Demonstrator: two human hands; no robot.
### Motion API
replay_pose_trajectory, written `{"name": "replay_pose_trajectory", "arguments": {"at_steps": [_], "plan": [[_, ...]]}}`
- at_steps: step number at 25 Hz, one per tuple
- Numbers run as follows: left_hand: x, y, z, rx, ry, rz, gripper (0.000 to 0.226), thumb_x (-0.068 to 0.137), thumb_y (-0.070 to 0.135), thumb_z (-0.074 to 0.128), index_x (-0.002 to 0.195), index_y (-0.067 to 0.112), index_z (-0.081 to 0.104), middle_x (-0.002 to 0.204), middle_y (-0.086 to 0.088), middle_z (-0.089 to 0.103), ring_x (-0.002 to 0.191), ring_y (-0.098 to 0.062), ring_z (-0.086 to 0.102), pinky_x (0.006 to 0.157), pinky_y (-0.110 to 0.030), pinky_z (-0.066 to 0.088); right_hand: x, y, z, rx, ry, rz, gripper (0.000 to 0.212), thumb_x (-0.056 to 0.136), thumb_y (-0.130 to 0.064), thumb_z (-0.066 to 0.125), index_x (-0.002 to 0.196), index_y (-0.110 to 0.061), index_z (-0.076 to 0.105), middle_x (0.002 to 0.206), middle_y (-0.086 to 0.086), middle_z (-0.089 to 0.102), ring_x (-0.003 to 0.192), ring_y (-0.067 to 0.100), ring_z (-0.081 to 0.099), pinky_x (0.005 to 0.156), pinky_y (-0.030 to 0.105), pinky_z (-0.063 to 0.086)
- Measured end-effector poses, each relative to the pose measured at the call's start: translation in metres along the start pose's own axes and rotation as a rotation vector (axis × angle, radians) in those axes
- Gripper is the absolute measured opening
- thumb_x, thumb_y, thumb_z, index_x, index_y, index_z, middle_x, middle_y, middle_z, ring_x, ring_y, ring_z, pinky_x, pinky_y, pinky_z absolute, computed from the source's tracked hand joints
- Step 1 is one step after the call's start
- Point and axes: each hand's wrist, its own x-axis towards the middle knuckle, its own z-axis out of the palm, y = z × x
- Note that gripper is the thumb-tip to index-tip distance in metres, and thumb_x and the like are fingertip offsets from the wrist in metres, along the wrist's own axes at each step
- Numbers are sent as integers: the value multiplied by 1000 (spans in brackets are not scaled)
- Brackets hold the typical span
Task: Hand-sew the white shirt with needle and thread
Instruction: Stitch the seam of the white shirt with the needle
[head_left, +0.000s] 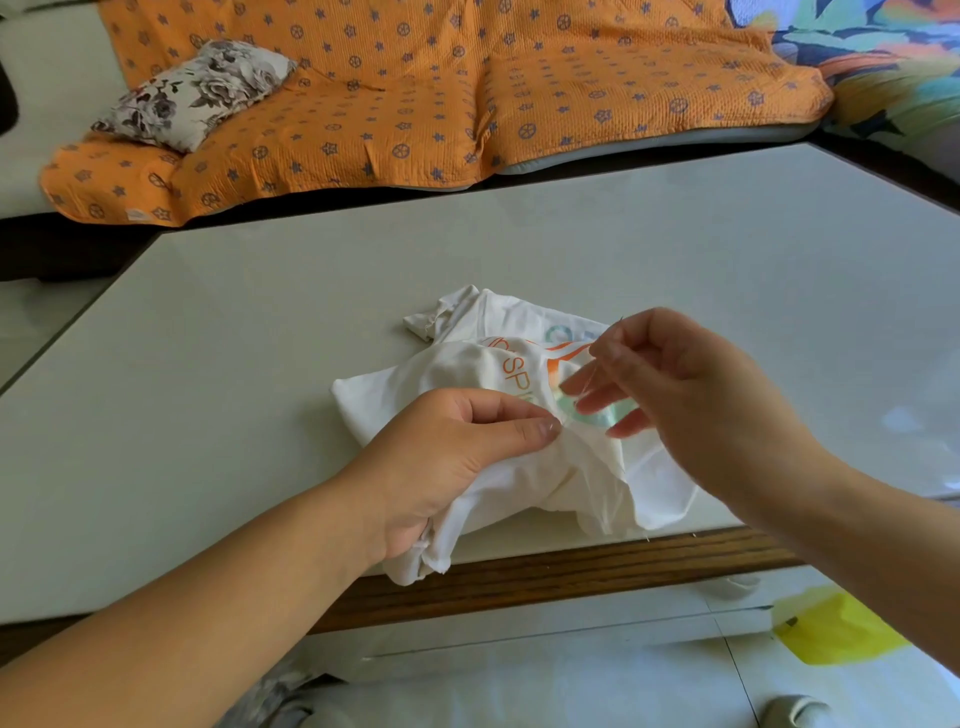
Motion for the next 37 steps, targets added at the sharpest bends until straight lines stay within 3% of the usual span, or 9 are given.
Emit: {"name": "replay_pose_trajectory", "arguments": {"at_steps": [6,9,11,13,17,21,24,26,37], "plan": [[-2,1,-1,10,-63,-66,24,67,26,77,88,16,80,93,2,78,92,-6,72,85,-15,49,13,-12,-17,724,-135,314,12,100,-9,44,91,-9,53,69,8,64,46,13,56,38,19,44],[-3,0,-3,34,-66,-82,12,75,19,77,87,16,80,90,2,78,88,-3,71,79,-9,49,21,-11,-24,888,-113,320,13,97,-4,44,89,-9,53,66,9,60,63,21,69,57,26,58],[-3,0,-4,30,-69,-85,14,72,21,78,84,17,80,90,1,78,89,-4,71,84,-12,49,28,-3,-26,797,-16,255,13,98,-4,46,91,-9,56,66,8,62,78,28,72,76,39,61],[-3,1,-5,21,-73,-87,18,68,23,77,83,17,80,90,1,78,88,-4,71,83,-13,49,33,7,-29,389,152,120,10,98,-12,53,93,-16,60,66,0,69,82,23,73,84,38,58],[-3,2,-5,6,-86,-90,18,68,24,77,83,16,80,88,0,77,87,-5,71,86,-17,48,35,15,-34,-324,273,-149,13,97,-18,52,99,-27,61,76,-11,70,59,-7,57,50,5,38],[-3,2,-5,-27,-67,-76,22,62,26,77,82,17,80,88,0,78,87,-6,72,86,-19,48,32,15,-35,-337,253,-144,12,96,-18,54,94,-26,62,72,-9,70,62,-9,59,50,4,38],[-2,1,-4,-53,-37,-33,20,63,26,76,82,19,79,89,2,77,88,-5,71,86,-18,48,13,8,-22,-186,-48,-60,11,93,-14,59,89,-23,64,77,-8,74,70,2,67,66,18,48],[-1,0,-5,-73,-28,1,20,67,27,75,85,19,78,90,1,77,89,-6,71,84,-18,48,-3,6,-9,-142,-209,-71,7,91,-14,61,88,-20,64,84,-9,74,81,1,66,75,14,47],[-5,7,-15,63,-79,-8,35,61,34,78,94,24,79,97,4,77,95,-6,70,92,-23,49,-14,11,1,-228,-120,-240,15,92,-13,59,84,-25,57,84,-11,64,83,3,59,73,10,45]]}}
